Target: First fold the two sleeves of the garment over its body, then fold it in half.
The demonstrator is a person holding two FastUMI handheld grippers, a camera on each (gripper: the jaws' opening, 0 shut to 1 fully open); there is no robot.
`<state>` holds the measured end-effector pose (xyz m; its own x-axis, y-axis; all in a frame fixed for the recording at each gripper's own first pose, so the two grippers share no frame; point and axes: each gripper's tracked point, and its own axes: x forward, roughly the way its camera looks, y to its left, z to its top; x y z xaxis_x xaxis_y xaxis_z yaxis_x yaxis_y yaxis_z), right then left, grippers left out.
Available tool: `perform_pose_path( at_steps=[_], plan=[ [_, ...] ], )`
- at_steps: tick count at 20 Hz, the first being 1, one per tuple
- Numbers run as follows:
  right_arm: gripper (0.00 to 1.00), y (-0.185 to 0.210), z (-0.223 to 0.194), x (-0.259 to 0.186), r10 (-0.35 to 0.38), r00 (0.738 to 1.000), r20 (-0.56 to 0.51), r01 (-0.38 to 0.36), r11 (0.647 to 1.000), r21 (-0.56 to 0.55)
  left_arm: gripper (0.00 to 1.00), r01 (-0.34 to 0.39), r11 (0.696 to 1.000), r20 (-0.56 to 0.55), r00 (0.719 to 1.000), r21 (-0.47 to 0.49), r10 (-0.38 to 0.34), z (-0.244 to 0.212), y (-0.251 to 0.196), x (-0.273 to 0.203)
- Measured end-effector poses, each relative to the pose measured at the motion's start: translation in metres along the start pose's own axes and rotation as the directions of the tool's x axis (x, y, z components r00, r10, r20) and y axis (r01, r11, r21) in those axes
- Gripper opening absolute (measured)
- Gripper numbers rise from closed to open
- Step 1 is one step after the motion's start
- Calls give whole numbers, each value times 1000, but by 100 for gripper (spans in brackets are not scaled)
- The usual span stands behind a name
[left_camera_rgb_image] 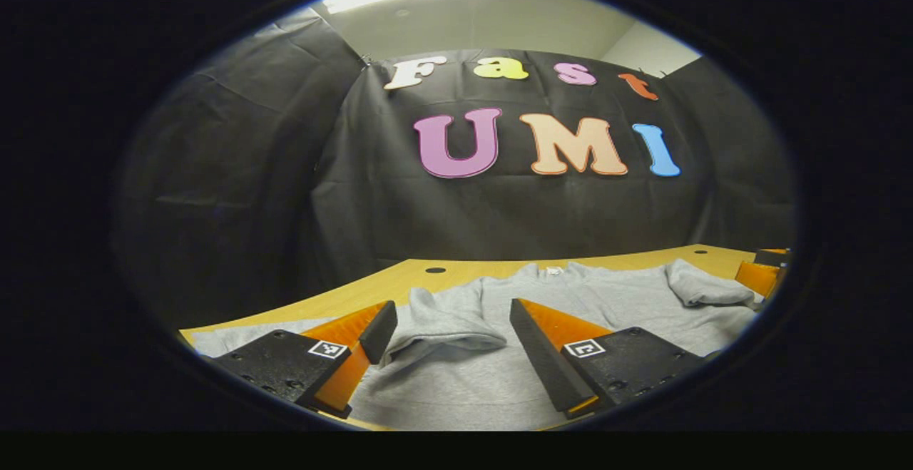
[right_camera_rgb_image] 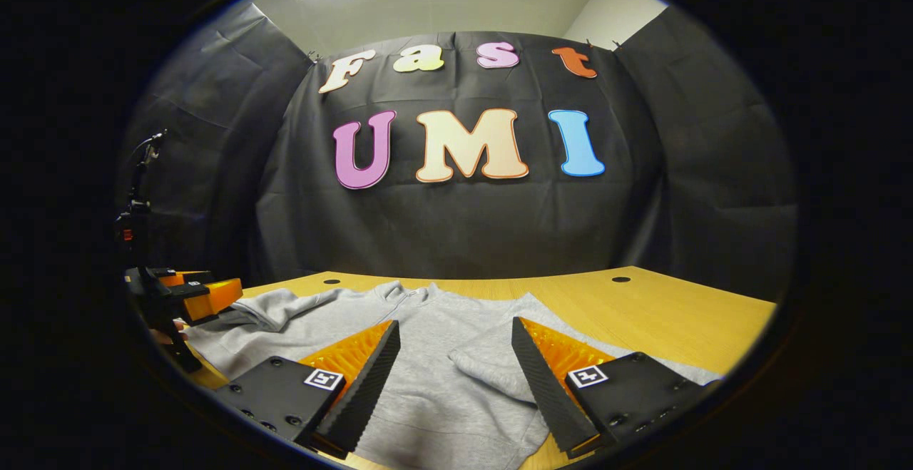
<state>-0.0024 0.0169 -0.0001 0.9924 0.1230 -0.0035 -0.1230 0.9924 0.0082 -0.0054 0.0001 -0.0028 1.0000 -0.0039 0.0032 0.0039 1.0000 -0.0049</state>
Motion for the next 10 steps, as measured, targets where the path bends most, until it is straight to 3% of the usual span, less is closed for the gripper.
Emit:
perform_pose_path(
  at_steps=[4,10],
  plan=[
    [98,-10,0,-1,-30,1000,-10,30,1000,-9,94,0,1000,0,1000,0,0,0,-1,0],
    [98,-61,38,-29,-95,995,-31,88,981,-173,94,0,1000,0,1000,-1,0,0,-1,0]
  ],
)
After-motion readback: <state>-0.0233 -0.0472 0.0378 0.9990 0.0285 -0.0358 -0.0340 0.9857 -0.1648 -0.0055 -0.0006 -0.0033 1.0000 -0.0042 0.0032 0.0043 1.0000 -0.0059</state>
